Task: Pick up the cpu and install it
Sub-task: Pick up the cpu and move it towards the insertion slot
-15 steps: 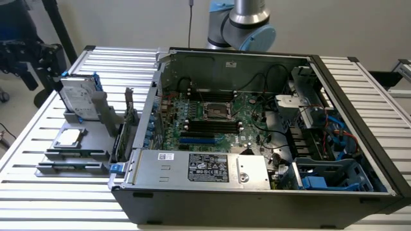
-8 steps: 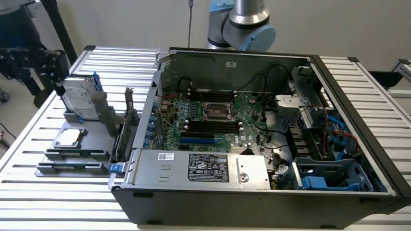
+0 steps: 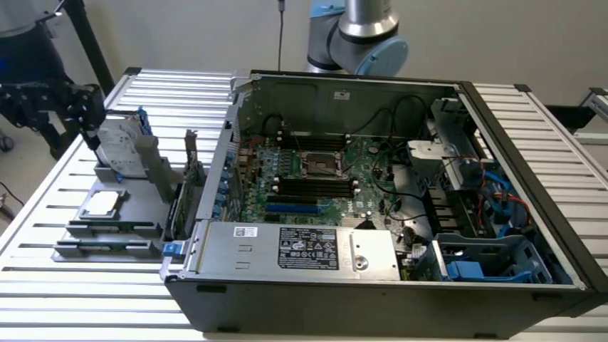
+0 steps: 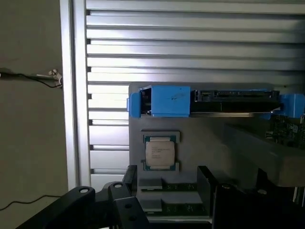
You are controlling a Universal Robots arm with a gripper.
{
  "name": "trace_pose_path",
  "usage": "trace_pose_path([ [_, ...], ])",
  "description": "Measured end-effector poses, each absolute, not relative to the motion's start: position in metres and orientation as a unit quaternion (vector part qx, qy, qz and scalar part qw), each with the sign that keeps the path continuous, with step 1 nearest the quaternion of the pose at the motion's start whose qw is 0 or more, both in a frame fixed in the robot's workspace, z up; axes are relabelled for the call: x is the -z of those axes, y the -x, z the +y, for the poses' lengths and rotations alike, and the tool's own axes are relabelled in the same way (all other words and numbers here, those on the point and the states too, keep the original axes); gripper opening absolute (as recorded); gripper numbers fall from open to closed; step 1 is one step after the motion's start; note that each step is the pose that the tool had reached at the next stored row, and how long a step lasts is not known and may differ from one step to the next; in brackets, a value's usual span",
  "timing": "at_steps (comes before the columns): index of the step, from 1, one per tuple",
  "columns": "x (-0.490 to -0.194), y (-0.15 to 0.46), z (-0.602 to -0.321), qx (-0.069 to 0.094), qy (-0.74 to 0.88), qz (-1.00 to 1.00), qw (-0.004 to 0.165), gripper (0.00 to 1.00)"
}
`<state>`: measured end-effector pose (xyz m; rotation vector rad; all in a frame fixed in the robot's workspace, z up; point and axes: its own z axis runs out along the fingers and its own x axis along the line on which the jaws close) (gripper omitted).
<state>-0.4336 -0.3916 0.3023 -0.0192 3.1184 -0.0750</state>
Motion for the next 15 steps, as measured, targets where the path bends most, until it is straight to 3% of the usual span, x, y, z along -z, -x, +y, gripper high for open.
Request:
trace_pose_path([
  [15,-0.275,0.434,-0.402,0.024,0.031,0.999,0.012,0.62],
])
